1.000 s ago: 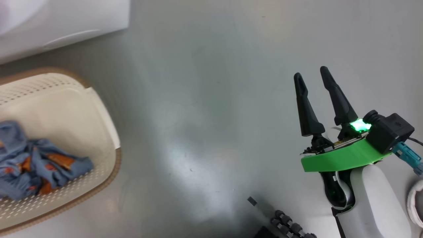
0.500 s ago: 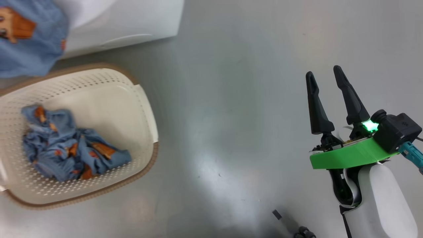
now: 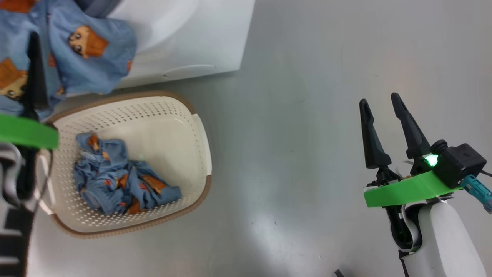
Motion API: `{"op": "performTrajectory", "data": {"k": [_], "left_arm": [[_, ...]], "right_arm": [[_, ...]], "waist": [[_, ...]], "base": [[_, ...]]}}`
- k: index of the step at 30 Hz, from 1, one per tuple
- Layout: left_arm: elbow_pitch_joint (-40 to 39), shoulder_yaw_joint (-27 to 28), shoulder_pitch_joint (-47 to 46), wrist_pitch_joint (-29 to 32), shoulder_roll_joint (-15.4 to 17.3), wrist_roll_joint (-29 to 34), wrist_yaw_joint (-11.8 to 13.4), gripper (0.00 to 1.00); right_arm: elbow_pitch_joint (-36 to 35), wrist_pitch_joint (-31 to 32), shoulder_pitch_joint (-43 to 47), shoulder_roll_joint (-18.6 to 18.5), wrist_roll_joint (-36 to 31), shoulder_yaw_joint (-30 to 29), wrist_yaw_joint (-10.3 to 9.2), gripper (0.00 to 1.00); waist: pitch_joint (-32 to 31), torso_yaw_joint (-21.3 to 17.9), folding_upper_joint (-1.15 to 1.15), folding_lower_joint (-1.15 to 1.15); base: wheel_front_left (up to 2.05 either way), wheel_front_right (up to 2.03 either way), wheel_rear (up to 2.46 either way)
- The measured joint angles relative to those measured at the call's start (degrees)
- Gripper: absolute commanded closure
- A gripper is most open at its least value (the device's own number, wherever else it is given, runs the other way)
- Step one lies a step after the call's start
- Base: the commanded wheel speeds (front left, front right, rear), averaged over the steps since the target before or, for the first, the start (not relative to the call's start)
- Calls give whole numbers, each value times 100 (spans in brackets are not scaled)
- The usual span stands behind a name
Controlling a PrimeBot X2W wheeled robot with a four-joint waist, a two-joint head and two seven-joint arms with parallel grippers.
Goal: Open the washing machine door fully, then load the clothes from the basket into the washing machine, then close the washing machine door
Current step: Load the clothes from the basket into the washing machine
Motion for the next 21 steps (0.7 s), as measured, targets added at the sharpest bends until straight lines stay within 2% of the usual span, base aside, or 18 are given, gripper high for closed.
{"op": "performTrajectory", "data": {"k": [12,18,21], "left_arm": [[-1219,1026,1740,0,-909,772,-53,0],[-1532,1296,2412,0,-1525,1012,-104,0],[-1648,1354,2641,0,-1719,1233,-159,0]], "right_arm": [[74,0,249,-3,-43,-66,0,0],[116,0,275,-4,-24,-67,0,0],[133,0,279,-4,-24,-77,0,0]], "waist": [[-447,300,0,0],[-631,387,0,0],[-702,438,0,0]], "base": [[0,0,0],[0,0,0],[0,0,0]]}}
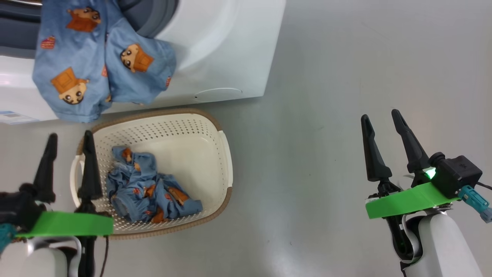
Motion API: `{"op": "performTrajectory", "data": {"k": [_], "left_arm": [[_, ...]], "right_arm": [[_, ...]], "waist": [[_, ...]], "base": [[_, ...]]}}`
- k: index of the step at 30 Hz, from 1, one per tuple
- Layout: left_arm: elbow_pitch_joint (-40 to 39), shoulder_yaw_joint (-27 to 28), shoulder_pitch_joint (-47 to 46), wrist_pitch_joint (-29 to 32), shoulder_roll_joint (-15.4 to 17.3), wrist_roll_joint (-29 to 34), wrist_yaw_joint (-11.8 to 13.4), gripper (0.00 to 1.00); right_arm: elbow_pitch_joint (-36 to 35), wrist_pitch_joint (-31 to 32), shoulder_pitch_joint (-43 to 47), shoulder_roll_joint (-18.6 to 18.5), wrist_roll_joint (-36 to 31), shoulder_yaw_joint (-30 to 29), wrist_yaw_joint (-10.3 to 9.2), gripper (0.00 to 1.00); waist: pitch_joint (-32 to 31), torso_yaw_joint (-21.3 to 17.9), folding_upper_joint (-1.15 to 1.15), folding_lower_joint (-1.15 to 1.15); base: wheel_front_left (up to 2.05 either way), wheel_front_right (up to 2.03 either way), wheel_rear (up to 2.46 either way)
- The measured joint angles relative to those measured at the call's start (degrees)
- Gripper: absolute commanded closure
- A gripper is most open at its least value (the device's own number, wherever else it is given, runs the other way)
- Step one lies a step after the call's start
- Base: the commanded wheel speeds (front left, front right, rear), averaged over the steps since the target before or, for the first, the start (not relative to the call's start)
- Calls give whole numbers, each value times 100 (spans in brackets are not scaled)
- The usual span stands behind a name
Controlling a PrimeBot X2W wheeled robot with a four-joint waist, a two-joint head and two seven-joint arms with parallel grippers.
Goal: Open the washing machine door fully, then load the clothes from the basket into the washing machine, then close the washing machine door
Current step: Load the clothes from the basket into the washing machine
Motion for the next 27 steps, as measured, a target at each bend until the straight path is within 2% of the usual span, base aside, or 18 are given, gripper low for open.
{"op": "performTrajectory", "data": {"k": [11,22,27], "left_arm": [[-43,197,203,0,-238,214,-97,0],[40,259,157,0,-238,294,-146,0],[235,81,-101,0,-125,220,-146,0]], "right_arm": [[19,0,102,-1,-3,2,0,0],[16,0,96,0,1,64,0,0],[8,0,86,-1,32,82,0,0]], "waist": [[-56,116,0,0],[73,-53,0,0],[162,-170,0,0]], "base": [[0,0,0],[0,0,0],[0,0,0]]}}
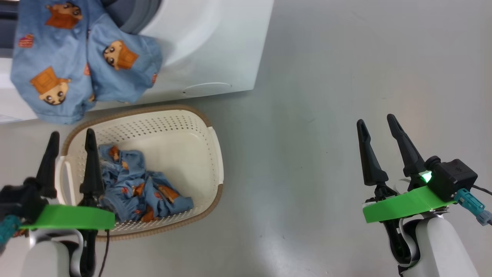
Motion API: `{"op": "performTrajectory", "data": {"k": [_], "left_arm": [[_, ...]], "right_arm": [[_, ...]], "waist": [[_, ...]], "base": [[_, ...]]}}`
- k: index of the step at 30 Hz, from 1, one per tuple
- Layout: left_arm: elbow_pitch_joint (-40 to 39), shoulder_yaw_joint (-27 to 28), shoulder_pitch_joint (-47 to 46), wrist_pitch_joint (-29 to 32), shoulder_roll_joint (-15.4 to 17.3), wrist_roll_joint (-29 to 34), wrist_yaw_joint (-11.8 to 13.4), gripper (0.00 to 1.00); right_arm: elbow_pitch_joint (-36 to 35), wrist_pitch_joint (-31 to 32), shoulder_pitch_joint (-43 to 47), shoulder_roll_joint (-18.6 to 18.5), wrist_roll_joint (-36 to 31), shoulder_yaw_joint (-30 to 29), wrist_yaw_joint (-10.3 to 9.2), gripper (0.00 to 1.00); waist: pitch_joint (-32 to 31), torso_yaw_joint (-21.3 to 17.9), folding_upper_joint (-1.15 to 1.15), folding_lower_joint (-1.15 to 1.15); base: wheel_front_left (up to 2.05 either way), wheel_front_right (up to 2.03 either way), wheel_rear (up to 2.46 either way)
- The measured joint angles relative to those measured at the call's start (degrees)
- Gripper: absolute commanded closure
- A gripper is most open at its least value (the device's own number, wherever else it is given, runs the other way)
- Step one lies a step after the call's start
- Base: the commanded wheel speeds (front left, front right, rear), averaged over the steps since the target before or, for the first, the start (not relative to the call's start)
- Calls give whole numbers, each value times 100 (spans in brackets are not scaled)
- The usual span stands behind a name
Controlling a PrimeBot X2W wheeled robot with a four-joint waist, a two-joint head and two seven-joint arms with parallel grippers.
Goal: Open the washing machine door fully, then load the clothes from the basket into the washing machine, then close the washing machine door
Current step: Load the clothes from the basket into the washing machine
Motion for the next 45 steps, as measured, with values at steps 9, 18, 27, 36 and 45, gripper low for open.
{"op": "performTrajectory", "data": {"k": [9,18,27,36,45], "left_arm": [[703,-108,-547,0,357,-192,0,0],[1616,-77,-1304,0,546,-197,3,0],[2358,80,-2080,2,670,-234,103,0],[3056,36,-2616,14,795,-282,102,0],[3635,-7,-3155,14,800,-350,102,0]], "right_arm": [[-21,0,-25,1,52,62,0,0],[-58,0,-49,2,96,146,0,0],[-142,0,-144,3,112,164,0,0],[-169,0,-211,3,250,170,0,0],[-180,0,-234,3,299,187,0,0]], "waist": [[168,-232,0,0],[348,-436,0,0],[546,-590,0,0],[679,-720,0,0],[784,-791,0,0]], "base": [[0,0,0],[0,0,0],[0,0,0],[0,0,0],[0,0,0]]}}
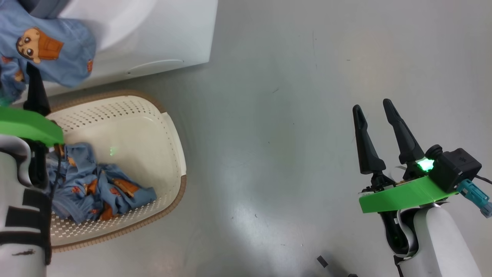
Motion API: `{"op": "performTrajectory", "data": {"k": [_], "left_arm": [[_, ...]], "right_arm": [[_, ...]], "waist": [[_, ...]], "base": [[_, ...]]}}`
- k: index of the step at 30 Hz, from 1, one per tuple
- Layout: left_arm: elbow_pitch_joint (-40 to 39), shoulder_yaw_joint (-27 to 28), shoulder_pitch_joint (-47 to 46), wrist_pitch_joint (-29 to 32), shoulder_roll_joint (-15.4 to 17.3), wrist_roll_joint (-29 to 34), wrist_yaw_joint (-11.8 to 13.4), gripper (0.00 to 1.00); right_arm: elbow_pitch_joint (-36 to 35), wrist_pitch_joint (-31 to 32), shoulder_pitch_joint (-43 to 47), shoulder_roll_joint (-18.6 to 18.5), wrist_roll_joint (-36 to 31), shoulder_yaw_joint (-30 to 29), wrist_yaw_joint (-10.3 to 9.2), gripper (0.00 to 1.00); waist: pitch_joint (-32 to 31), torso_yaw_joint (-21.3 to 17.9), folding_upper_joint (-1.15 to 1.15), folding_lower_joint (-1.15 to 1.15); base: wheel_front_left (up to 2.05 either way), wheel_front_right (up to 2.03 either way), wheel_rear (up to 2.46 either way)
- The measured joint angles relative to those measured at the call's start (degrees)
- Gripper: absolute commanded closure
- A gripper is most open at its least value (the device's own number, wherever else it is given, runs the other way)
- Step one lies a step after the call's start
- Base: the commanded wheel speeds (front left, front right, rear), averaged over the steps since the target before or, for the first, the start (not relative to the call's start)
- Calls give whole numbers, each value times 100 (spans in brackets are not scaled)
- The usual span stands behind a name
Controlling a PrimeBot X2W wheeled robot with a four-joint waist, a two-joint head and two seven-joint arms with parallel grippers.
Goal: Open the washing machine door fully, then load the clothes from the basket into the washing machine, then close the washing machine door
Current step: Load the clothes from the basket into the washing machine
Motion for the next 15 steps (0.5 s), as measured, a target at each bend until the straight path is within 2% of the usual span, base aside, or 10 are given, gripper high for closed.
{"op": "performTrajectory", "data": {"k": [13,14,15], "left_arm": [[603,77,-508,-8,-7,-190,9,0],[637,78,-532,-8,-7,-191,8,17],[669,78,-555,-8,-7,-193,7,66]], "right_arm": [[0,0,-12,0,-25,11,0,0],[0,0,-15,0,-45,15,0,0],[0,0,-16,1,-52,16,0,0]], "waist": [[34,15,0,0],[30,17,0,0],[28,19,0,0]], "base": [[0,0,0],[0,0,0],[0,0,0]]}}
